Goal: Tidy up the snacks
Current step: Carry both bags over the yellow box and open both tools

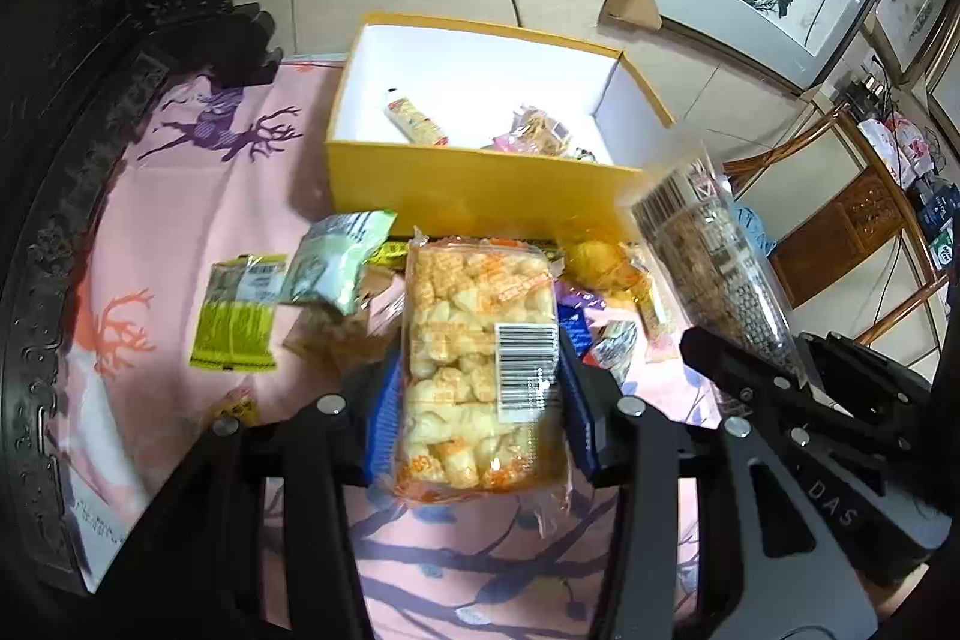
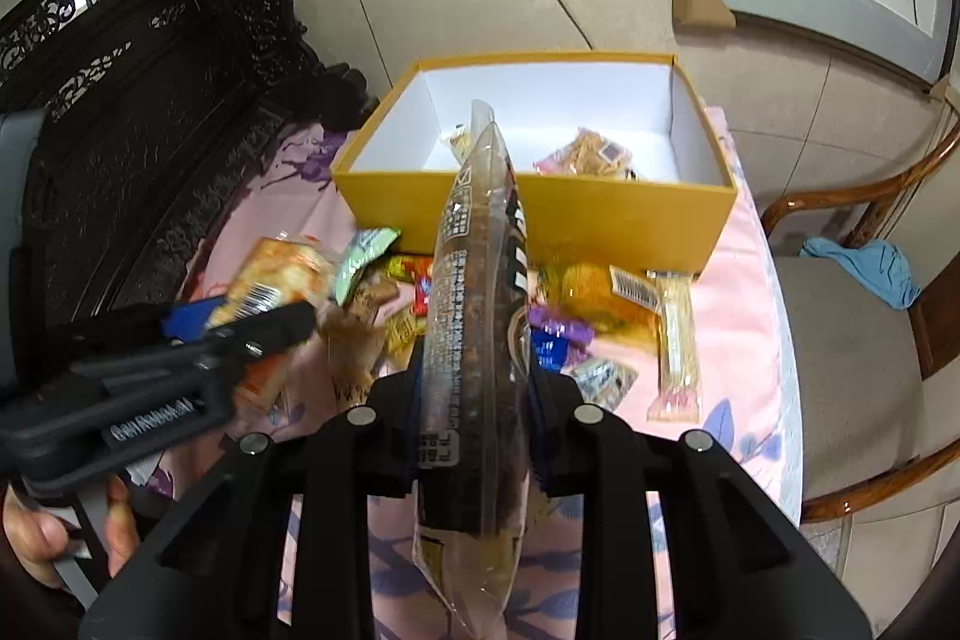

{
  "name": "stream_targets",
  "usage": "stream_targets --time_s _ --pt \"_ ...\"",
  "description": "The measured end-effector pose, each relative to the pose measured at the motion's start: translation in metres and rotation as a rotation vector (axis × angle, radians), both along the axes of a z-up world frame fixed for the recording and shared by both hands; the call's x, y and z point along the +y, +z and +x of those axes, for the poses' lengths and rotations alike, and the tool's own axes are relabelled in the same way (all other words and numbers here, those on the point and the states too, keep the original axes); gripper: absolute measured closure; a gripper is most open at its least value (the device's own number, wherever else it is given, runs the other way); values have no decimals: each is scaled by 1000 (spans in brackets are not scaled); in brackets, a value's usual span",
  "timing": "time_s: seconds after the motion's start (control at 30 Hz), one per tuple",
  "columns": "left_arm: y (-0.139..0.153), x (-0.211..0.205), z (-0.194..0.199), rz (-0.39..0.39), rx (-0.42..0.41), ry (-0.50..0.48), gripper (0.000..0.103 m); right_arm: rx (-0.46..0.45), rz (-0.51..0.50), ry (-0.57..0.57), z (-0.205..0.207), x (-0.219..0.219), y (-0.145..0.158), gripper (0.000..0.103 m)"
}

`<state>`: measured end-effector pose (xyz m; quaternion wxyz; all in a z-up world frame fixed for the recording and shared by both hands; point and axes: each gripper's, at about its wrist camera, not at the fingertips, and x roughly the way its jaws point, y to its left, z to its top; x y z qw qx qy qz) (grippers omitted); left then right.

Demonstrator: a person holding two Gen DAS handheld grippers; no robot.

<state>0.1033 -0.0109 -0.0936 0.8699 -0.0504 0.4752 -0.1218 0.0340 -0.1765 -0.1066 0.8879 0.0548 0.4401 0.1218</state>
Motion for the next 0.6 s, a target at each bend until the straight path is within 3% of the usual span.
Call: stream_targets --time_s 0.6 --pt "28 -21 61 11 -44 12 57 -18 1 -28 56 -11 12 75"
